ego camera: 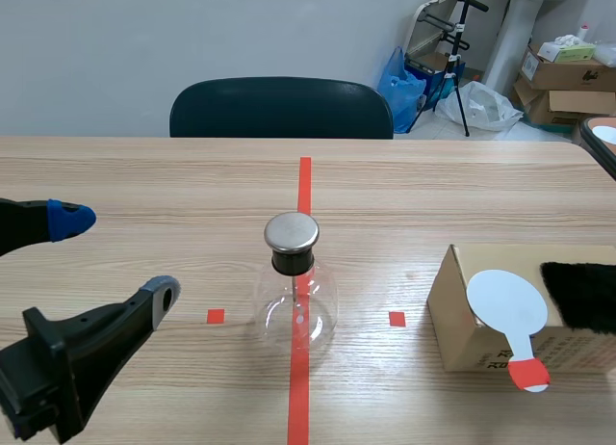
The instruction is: Do the electroscope experiment
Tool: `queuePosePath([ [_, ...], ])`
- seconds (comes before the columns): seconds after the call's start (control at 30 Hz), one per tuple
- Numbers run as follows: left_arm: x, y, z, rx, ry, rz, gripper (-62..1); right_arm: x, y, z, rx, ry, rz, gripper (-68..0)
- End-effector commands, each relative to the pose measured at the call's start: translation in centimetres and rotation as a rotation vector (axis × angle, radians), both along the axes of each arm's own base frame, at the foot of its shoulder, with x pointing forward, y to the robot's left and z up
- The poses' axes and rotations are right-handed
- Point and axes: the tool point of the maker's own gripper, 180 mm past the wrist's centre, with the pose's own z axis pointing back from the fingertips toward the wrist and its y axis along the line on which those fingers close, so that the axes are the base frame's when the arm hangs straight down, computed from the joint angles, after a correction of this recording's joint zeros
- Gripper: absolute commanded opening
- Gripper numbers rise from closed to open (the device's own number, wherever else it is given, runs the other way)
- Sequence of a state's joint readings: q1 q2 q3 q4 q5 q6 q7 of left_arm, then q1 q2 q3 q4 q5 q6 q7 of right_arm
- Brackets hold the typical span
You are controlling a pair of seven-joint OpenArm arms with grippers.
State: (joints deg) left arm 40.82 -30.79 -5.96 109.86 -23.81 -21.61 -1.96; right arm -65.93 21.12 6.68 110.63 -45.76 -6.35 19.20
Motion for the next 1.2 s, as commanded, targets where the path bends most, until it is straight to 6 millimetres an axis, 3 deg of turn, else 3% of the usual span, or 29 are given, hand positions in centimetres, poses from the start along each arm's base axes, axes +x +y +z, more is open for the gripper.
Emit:
queuePosePath([
  [0.0, -0.1, -0.3, 0.6, -0.023, -0.015, -0.005, 1.4, 0.3, -0.2, 0.6, -0.039, -0.054, -0.005, 0.4],
  [0.2, -0.1, -0.3, 0.6, -0.025, -0.017, -0.004, 1.4, 0.1, 0.1, -0.3, -0.130, -0.139, 0.015, 0.4],
  [0.37, 0.0, -0.3, 0.6, -0.024, -0.017, -0.004, 1.4, 1.3, 0.9, 0.3, -0.131, -0.289, 0.030, 0.4],
  [0.6, 0.0, -0.3, 0.7, -0.028, -0.019, -0.003, 1.4, 2.2, 1.6, -1.3, -0.163, -0.377, 0.068, 0.4],
  [1.17, 0.0, -0.3, 0.7, -0.029, -0.021, -0.002, 1.4, 4.5, 2.0, -3.5, -0.174, -0.436, 0.069, 0.4],
])
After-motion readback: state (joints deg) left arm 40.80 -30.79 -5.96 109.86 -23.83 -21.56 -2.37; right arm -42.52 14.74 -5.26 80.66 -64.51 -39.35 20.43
